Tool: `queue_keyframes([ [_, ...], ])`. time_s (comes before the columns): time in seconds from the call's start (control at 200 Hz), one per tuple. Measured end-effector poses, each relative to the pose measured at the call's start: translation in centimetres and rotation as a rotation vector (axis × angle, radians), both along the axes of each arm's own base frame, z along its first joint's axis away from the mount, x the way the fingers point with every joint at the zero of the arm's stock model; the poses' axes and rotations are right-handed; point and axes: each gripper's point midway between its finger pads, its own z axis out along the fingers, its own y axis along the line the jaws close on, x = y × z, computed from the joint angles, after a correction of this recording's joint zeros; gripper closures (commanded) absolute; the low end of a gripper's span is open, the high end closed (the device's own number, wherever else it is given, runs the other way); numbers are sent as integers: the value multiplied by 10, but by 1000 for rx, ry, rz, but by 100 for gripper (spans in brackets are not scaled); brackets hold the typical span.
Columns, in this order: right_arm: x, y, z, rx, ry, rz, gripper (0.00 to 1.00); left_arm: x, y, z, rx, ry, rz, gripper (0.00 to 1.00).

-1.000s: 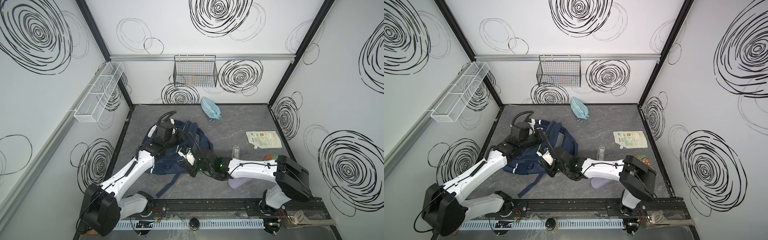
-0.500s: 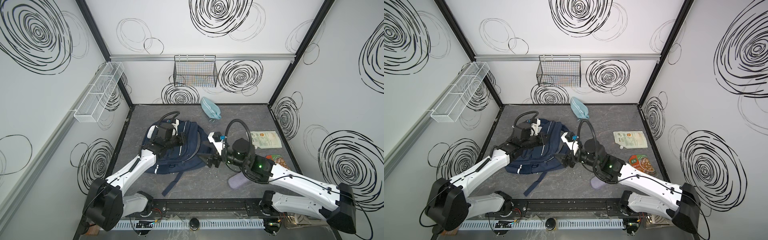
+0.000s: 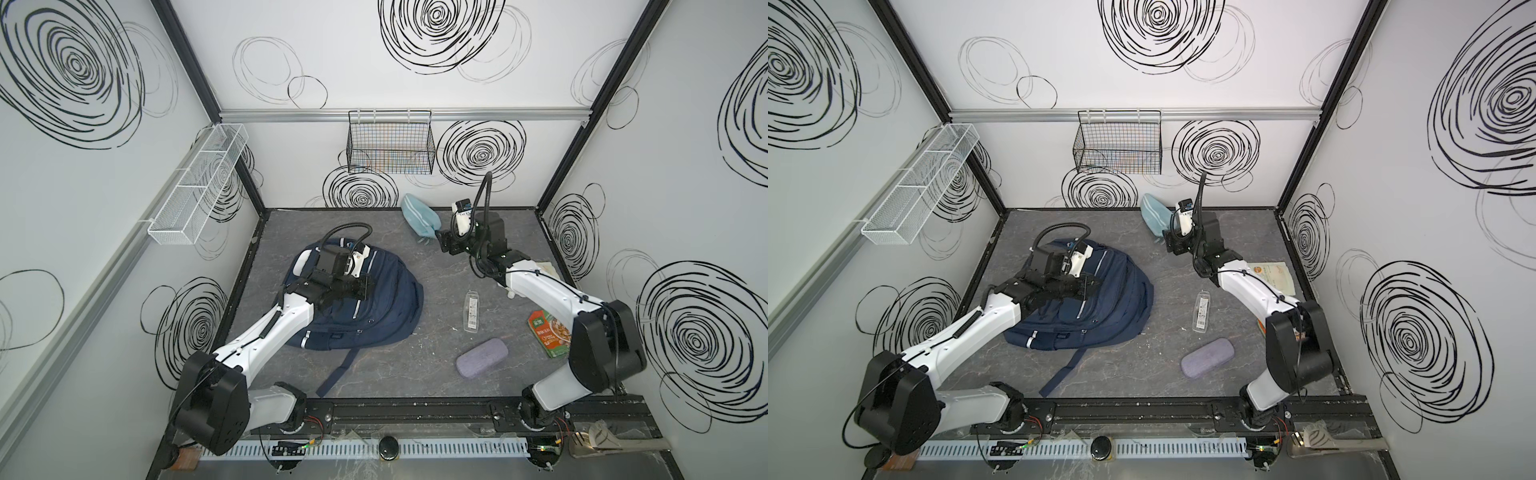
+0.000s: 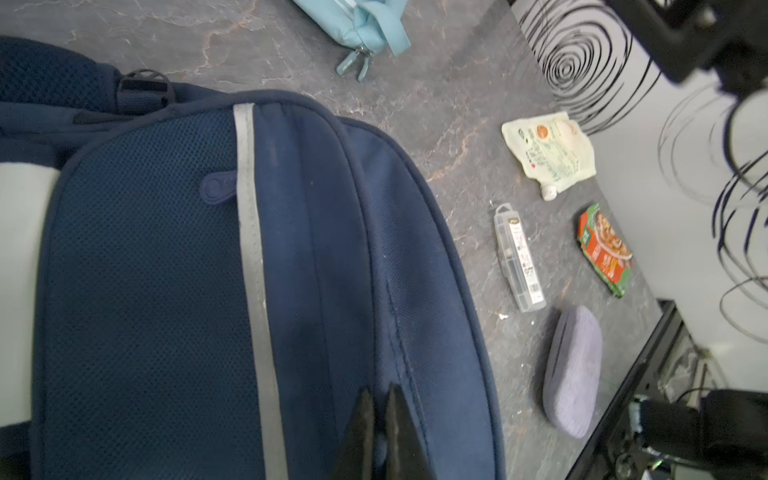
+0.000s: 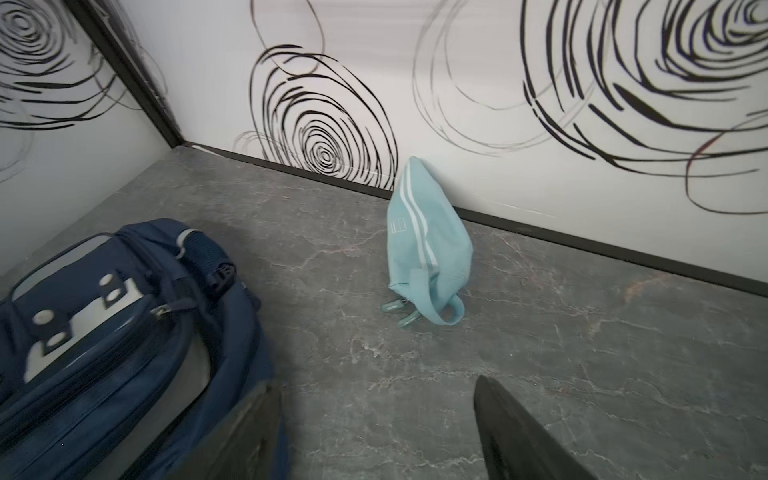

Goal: Pack the student bag
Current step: 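Release the zipper pull and move the right gripper to the teal pencil case, then grasp the teal pencil case with the right gripper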

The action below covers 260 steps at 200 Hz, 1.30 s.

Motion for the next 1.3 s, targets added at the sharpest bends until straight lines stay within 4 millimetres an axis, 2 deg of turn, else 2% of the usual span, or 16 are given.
queue_keyframes([
  [0.035, 13, -5, -4, -3, 3, -15, 21, -1, 0, 0, 9, 7, -12, 52],
  [0.1, 36, -12, -10, -2, 6, -34, 22, -1, 0, 2, 22, 9, -29, 46],
  [0.195, 70, -19, -22, 15, 13, -47, 23, 0, 0, 9, 28, -9, -48, 42],
  [0.3, 95, -23, -45, 48, 43, -43, 24, 3, -2, 17, 21, -30, -56, 42],
  [0.425, 115, -22, -77, 98, 98, -35, 25, 7, -6, 24, 6, -47, -64, 41],
  [0.56, 132, -15, -101, 136, 135, -14, 25, 11, -9, 24, -4, -58, -72, 41],
  [0.84, 164, 3, -116, 193, 129, 29, 28, 22, -9, 24, -38, -83, -76, 41],
  [0.905, 174, 5, -119, 193, 119, 30, 35, 23, -9, 23, -43, -82, -76, 41],
  [1.061, 181, 6, -131, 185, 133, 29, 76, 24, -9, 19, -48, -75, -75, 41],
  [1.126, 179, 7, -136, 182, 152, 33, 89, 25, -8, 20, -52, -77, -71, 41],
  [1.221, 174, 7, -140, 182, 180, 35, 99, 28, -6, 22, -60, -82, -61, 41],
  [1.301, 154, 2, -142, 173, 216, 28, 100, 30, -5, 23, -65, -88, -53, 41],
])
